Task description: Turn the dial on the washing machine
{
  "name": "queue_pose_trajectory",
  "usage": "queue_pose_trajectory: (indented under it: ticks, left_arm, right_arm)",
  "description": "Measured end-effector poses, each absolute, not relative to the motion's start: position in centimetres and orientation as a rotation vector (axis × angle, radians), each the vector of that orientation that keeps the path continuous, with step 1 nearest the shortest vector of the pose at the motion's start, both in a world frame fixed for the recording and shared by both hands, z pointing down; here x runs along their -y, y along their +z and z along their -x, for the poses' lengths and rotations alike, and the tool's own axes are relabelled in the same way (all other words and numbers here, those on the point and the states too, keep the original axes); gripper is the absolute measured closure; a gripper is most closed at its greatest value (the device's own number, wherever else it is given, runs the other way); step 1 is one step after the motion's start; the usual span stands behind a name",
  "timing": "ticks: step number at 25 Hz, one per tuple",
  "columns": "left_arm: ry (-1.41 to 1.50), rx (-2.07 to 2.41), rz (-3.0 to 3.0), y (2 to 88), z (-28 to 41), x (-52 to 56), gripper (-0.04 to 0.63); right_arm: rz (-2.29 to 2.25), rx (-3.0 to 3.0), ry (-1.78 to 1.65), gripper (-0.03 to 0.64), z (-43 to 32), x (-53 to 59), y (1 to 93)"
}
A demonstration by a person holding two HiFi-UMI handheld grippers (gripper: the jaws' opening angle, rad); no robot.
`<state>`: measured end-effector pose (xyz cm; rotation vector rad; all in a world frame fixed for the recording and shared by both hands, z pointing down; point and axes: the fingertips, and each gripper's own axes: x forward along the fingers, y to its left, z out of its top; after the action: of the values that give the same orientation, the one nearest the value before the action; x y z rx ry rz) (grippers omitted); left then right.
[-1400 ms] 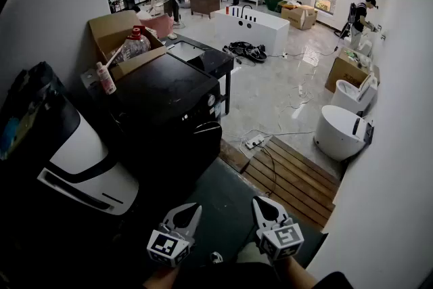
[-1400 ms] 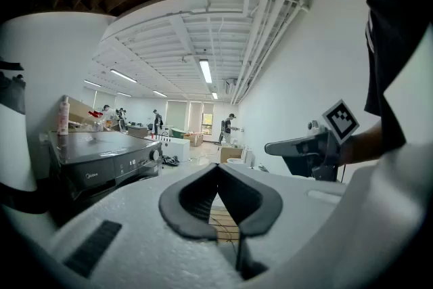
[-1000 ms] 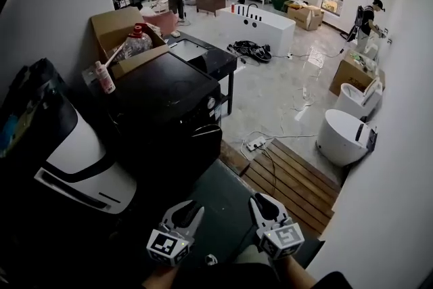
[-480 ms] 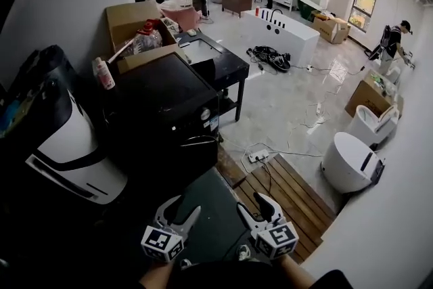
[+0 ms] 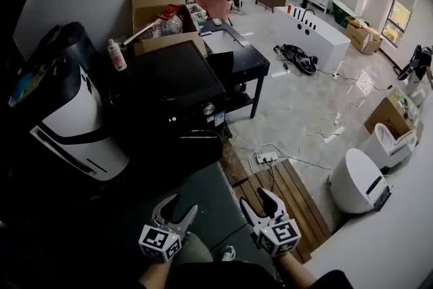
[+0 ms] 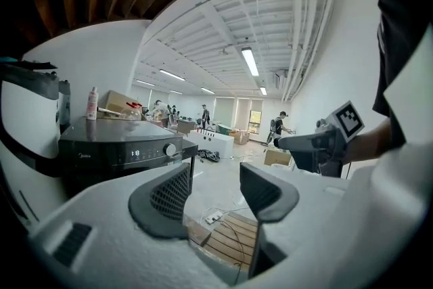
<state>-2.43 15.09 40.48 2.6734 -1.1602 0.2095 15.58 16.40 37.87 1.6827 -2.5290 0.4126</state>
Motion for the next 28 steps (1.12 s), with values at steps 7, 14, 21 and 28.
queue_pose_trajectory:
  ticks: [7,14,21,28]
  left_arm:
    - [0.232,1.233,-2.62,40.2,3.0,-12.6,0.371]
    - [0.211,1.231,-2.607,40.5,4.4,-7.6,0.371]
    - [0.21,1.2,-2.603,41.0,6.4,-2.6,0.371]
    - [0.226,1.145,-2.614,42.0,8.4,0.7,0.371]
  right_arm:
    - [-1.629,2.551,0.465,0.393,-15.9,-13.0,38.8]
    - [-1.62,2.511,0.455,0.383,-14.5,-7.9,39.6]
    - [-1.628,2.479,0.43,0.371,-12.5,-2.0,40.9]
    - [-1.635,2.44,0.409,0.364,-10.2,3.5,42.8]
